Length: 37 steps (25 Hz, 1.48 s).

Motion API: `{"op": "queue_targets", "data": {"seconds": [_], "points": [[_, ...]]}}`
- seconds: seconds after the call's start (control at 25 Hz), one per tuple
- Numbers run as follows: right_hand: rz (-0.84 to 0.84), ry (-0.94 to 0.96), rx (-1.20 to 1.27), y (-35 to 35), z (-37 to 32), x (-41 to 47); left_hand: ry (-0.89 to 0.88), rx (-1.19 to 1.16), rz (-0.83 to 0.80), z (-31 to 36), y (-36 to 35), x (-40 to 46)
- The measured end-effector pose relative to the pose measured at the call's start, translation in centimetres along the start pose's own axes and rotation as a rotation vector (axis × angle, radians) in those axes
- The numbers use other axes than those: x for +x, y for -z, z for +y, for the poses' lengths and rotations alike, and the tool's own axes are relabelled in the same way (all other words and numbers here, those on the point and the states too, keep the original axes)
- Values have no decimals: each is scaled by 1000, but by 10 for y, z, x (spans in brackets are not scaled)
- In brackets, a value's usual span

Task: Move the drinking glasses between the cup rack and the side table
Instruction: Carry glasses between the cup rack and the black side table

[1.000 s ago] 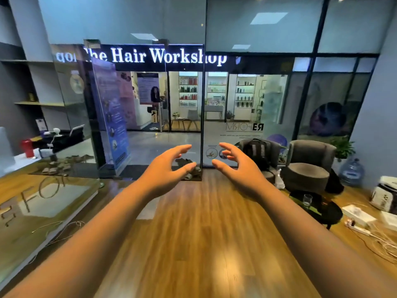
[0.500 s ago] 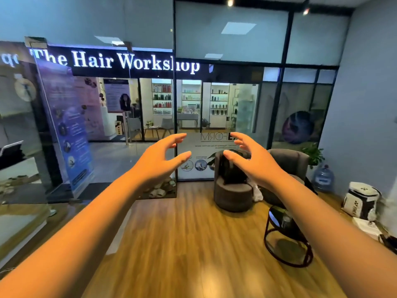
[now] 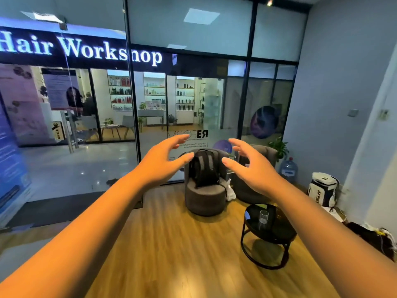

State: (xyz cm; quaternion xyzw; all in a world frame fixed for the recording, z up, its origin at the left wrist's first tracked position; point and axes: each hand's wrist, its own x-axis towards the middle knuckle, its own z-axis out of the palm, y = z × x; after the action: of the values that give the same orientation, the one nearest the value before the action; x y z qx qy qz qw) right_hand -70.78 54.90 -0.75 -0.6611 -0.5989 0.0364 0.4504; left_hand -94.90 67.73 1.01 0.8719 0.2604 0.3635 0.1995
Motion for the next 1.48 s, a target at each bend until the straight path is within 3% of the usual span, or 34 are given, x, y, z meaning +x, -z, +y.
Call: {"op": "queue_targets", "data": {"seconds": [0.52, 0.72, 1.48], "points": [[229, -302, -100, -42, 122, 151, -250, -168, -272, -136, -107, 230], [275, -338, -147, -44, 173, 192, -300, -209, -288, -166, -150, 288], [231, -419, -98, -14, 442, 384, -141, -171, -417, -247, -375, 526]]}}
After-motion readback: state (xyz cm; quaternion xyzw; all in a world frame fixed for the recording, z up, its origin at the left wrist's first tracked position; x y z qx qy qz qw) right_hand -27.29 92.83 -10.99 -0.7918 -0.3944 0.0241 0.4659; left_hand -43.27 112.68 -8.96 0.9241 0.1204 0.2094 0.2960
